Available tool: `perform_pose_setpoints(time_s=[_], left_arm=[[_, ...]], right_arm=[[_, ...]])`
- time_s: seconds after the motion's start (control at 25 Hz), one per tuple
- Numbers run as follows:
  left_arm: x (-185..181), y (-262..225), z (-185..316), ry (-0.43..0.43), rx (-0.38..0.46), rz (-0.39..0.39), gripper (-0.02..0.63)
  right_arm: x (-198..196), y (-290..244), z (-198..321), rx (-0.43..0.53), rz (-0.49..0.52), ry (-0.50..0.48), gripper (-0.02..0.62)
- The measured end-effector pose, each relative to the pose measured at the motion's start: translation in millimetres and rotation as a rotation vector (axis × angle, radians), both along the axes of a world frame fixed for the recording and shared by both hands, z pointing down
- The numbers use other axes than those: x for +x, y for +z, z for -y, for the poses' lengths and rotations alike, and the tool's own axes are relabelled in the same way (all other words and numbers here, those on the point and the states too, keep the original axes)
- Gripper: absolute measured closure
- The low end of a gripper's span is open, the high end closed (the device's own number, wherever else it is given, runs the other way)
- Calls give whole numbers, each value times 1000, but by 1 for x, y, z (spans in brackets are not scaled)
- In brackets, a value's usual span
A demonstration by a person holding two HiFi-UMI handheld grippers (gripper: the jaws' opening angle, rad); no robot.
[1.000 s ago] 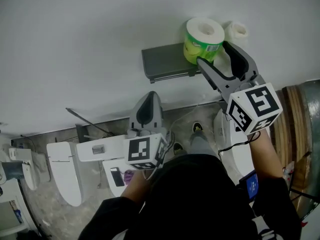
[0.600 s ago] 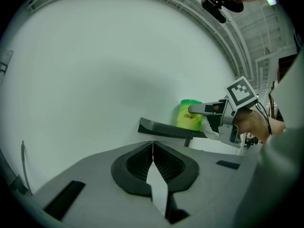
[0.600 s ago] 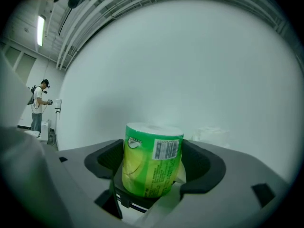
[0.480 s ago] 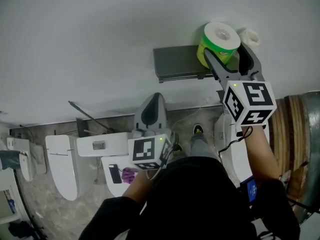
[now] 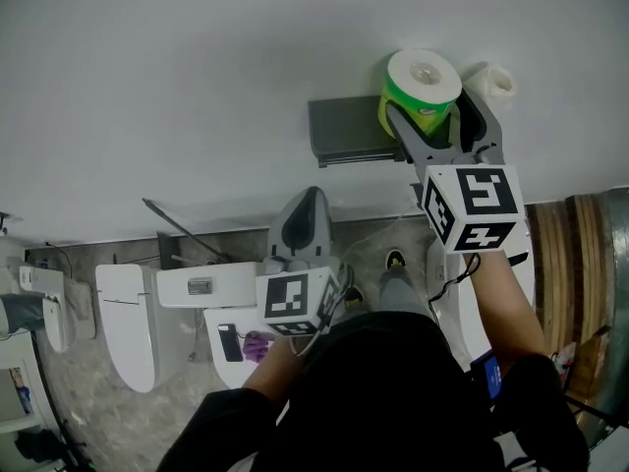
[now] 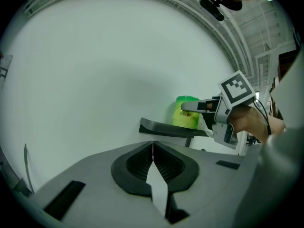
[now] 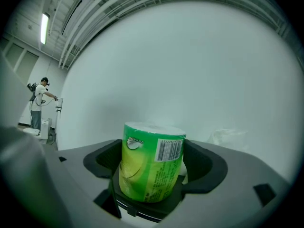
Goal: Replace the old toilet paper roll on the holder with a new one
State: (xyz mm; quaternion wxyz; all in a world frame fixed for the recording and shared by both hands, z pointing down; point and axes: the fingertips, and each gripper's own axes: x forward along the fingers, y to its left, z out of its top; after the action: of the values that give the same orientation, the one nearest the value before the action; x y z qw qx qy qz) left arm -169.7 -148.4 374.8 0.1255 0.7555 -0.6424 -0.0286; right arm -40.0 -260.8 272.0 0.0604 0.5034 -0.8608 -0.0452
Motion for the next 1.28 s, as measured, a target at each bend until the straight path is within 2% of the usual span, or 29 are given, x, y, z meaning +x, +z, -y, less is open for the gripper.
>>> perform_pose_setpoints(time_s=[0.36,0.64,0.84,1.04,1.16,1.28], left_arm=[[6,-1,-8,8,-1,13,583],[5,0,-17,5,-12,17,583],[3,-4,-17,8,-4,23,583],[14,-6,-15,43,9,32,583],[23,-4,-10,58,13,33,583],[36,-3,-5,74,13,37,583]], right_arm=[[-5,0,3,31,23,-3,209],[-10,-8,-6,4,59,-105,210],[-7,-52,-27,103,114,-164,210],[29,-114,-54,217,217,-188,210],[62,-140,-66,318,194,-140,210],[99,-156,-73,417,117,-68,210]])
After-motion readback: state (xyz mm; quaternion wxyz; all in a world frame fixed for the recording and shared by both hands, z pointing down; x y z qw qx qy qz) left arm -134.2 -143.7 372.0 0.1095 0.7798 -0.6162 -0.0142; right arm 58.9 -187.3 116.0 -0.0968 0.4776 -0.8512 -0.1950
